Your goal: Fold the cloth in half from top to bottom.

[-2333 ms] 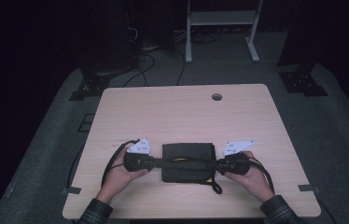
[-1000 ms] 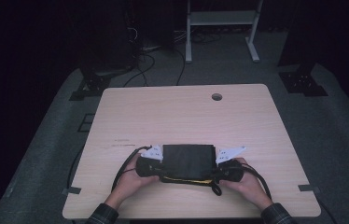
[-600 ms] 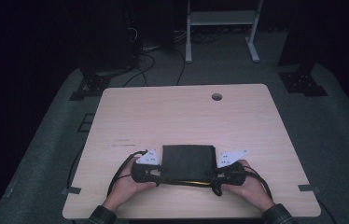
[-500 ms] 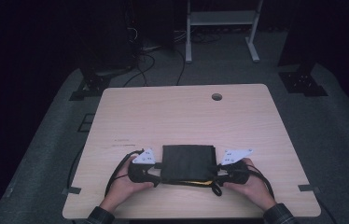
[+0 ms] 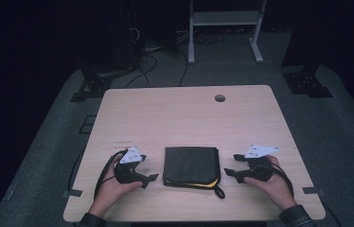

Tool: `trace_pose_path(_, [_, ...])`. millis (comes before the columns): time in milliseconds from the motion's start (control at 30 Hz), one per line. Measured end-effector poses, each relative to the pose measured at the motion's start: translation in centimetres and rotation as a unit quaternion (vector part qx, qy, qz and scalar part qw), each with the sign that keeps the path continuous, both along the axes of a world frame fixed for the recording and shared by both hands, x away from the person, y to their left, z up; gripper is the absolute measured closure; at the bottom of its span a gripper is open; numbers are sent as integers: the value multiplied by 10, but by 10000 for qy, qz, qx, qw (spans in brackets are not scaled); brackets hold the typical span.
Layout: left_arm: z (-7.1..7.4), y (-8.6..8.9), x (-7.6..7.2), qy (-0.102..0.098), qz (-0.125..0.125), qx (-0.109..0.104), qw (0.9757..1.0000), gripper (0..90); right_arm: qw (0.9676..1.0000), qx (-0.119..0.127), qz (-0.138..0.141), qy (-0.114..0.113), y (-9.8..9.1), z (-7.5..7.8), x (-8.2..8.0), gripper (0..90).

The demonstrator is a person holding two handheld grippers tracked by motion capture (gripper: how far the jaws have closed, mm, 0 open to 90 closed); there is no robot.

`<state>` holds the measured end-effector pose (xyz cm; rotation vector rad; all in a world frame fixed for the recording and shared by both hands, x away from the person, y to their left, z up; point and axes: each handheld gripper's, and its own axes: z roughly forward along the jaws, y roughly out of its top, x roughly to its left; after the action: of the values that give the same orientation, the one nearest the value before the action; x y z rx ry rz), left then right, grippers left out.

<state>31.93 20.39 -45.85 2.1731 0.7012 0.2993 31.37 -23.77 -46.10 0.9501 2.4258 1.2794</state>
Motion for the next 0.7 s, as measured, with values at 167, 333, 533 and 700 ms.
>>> trace_pose_path(167, [-4, 19, -5, 173, 191, 86, 9996, 80, 9998, -46, -184, 14, -19, -1, -4, 256])
trace_pose_path(333, [-10, 32, -12, 311, 370, 316, 9983, 71, 9990, -113, -388, 176, -35, -7, -9, 235])
trace_pose_path(533, [-13, 42, -20, 386, 548, 486, 9966, 71, 9976, -285, -567, 266, -49, -13, -15, 213])
trace_pose_path(700, [-18, 45, -25, 373, 568, 662, 9955, 17, 9957, -449, -730, 357, -60, -17, -18, 200])
